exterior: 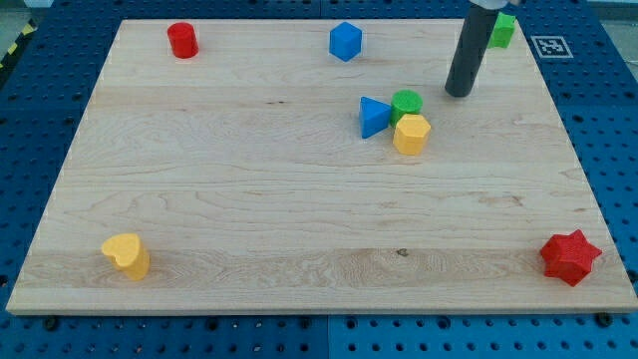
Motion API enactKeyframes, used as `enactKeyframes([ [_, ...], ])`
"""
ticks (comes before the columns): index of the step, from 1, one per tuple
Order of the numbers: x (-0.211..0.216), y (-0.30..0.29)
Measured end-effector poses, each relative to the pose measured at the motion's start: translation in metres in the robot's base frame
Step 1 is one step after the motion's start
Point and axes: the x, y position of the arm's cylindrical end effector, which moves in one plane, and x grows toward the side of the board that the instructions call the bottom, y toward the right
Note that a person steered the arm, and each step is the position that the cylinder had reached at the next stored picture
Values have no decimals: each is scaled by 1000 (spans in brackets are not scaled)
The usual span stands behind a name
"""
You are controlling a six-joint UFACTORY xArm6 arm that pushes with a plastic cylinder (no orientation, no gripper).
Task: Push the hexagon to the left
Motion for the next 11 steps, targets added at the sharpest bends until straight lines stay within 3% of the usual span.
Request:
enactKeyframes([
  [2,46,-28],
  [7,69,-46],
  [11,82,-117],
])
